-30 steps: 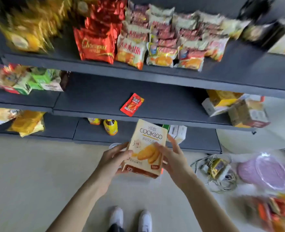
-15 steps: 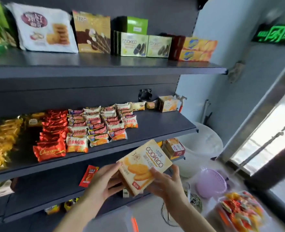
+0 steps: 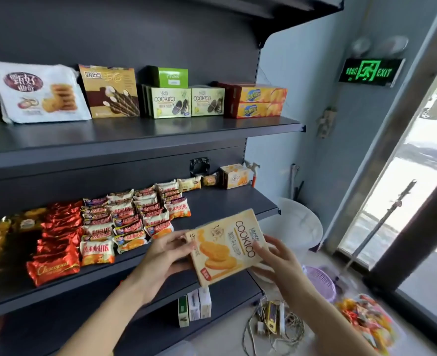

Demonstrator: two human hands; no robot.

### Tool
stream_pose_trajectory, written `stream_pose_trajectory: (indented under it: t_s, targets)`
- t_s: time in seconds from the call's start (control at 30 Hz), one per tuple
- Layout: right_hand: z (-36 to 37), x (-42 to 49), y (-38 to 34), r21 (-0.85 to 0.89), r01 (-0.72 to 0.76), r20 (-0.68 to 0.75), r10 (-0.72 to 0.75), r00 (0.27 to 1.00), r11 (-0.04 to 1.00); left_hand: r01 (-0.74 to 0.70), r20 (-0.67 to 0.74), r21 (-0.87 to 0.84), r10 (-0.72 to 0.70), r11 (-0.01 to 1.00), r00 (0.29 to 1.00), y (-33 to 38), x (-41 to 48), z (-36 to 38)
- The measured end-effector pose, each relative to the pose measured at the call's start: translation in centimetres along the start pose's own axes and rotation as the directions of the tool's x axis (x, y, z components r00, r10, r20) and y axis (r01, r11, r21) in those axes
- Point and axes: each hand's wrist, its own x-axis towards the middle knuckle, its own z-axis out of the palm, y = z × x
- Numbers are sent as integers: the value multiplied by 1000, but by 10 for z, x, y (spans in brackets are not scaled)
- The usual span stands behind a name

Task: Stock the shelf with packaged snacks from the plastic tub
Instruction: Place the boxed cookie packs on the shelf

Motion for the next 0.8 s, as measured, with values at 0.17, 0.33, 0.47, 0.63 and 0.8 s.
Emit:
stream_pose_trajectory:
  t_s: [0.17, 0.33, 0.47, 0.63, 0.8]
  targets:
    - [-27, 29, -12, -84, 14, 78, -8, 997, 996, -57, -52, 47, 60, 997, 997, 10, 37, 33]
    - [-57, 83, -11, -18, -52, 64, 53, 997, 998, -109, -166, 182, 140, 977, 976, 2, 98, 76]
    - [-89, 146, -19, -88, -51, 80, 58, 995, 995, -131, -200, 252, 184, 959, 962, -4, 159, 115]
    - [-127, 221, -33, -363, 8, 120, 38, 992, 932, -94, -299, 315, 193, 944, 934, -12, 222, 164]
    - [-152, 267, -39, -351, -118, 276, 223, 935, 929, -18, -382, 410, 189, 912, 904, -19, 261, 191]
